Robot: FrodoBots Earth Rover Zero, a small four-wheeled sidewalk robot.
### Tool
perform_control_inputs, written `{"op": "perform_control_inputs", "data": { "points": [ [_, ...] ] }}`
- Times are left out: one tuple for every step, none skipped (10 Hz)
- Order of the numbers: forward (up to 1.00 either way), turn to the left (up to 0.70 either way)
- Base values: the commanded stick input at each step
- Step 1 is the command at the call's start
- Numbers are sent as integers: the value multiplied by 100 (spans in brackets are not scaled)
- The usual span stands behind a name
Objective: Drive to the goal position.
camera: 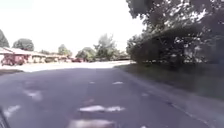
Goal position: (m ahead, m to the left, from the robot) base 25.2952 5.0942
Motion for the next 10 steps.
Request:
{"op": "perform_control_inputs", "data": {
  "points": [
    [70, 3],
    [70, 3],
    [70, 3],
    [70, 3],
    [70, 3],
    [70, 3],
    [70, 3],
    [70, 3],
    [70, 3],
    [70, 3]
  ]
}}
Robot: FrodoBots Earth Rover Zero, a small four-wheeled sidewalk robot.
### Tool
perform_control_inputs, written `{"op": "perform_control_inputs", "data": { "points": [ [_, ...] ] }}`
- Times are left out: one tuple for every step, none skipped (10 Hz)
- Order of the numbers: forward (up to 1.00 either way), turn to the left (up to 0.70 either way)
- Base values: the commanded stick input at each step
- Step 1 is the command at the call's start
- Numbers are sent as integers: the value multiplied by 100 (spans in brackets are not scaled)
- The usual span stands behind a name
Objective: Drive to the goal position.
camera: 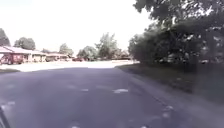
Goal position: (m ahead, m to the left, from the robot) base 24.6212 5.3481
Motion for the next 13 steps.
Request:
{"op": "perform_control_inputs", "data": {
  "points": [
    [70, 3],
    [70, 3],
    [70, 3],
    [70, 3],
    [70, 3],
    [70, 3],
    [70, 3],
    [70, 3],
    [70, 3],
    [70, 3],
    [70, 3],
    [70, 3],
    [70, 3]
  ]
}}
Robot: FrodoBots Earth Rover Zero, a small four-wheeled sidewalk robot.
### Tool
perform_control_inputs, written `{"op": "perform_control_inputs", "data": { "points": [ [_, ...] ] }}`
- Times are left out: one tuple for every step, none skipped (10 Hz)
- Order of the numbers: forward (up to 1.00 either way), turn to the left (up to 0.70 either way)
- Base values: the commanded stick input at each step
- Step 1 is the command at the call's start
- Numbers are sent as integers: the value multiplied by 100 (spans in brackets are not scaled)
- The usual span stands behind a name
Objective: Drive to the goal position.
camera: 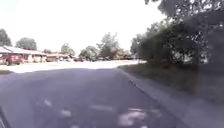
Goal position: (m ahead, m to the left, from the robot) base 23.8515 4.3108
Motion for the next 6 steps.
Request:
{"op": "perform_control_inputs", "data": {
  "points": [
    [70, 3],
    [70, 3],
    [70, 3],
    [70, 3],
    [70, 3],
    [70, 3]
  ]
}}
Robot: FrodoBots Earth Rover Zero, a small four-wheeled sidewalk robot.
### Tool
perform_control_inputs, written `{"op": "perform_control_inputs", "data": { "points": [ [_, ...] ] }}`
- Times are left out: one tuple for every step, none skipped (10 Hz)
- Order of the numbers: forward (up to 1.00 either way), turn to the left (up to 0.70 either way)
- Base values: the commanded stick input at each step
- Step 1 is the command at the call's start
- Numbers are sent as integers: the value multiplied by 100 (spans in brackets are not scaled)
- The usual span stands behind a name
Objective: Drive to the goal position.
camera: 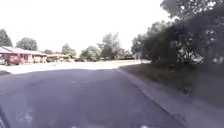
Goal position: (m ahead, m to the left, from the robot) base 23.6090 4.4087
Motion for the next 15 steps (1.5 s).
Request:
{"op": "perform_control_inputs", "data": {
  "points": [
    [70, 3],
    [70, 3],
    [70, 3],
    [70, 3],
    [70, 3],
    [70, 3],
    [70, 3],
    [70, 3],
    [70, 3],
    [70, 3],
    [70, 3],
    [70, 3],
    [70, 3],
    [70, 3],
    [70, 3]
  ]
}}
